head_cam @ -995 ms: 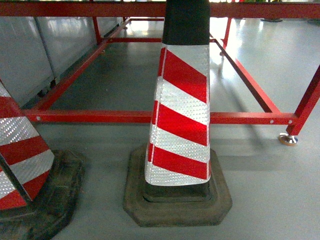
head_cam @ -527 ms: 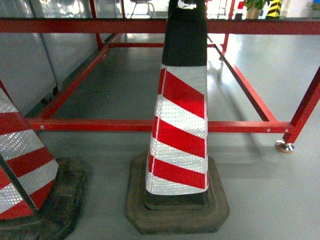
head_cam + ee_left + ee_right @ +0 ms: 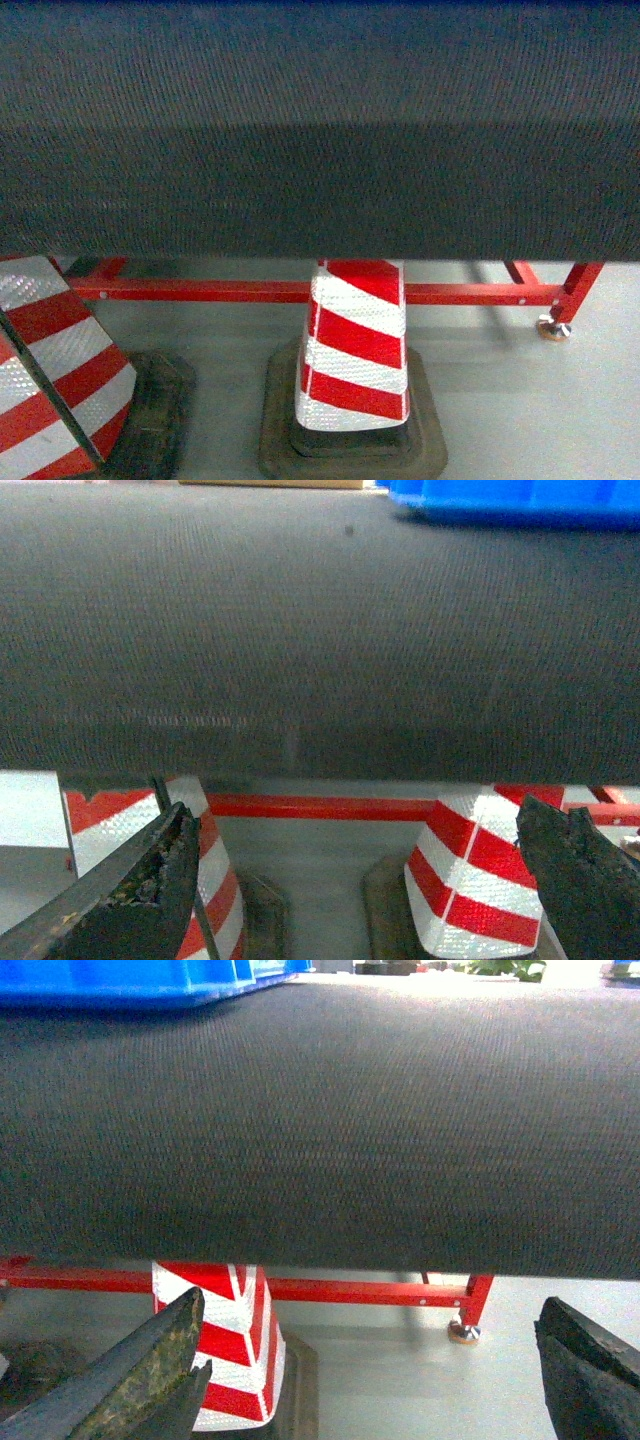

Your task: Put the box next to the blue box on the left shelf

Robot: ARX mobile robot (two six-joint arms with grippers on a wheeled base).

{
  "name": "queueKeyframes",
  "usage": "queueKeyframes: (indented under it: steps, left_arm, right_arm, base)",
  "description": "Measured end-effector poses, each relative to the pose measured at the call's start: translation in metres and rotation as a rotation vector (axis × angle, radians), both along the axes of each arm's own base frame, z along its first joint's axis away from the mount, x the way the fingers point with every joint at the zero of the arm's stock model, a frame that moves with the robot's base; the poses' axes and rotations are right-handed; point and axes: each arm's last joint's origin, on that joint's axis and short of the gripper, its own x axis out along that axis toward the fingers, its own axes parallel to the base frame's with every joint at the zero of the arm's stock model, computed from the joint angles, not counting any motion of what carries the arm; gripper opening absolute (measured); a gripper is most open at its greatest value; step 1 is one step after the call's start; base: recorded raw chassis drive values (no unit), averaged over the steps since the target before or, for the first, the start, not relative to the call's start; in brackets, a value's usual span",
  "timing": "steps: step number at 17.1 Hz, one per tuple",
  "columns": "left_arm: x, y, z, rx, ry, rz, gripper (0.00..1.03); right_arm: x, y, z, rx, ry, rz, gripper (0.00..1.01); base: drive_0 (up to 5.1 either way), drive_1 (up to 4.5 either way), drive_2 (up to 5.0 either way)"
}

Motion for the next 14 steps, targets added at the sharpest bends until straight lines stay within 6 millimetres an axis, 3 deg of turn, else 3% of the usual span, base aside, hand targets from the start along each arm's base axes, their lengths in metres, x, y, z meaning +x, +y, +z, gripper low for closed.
queueKeyframes:
  steps: [14]
  left_arm:
    - [0.0000, 0.0000, -0.0001, 0.006, 0.001, -0.001, 0.98]
  right_arm:
    - [0.0000, 0.0000, -0.0001, 0.001, 0.001, 0.000, 0.98]
  base:
    - [0.0, 0.00, 0.0]
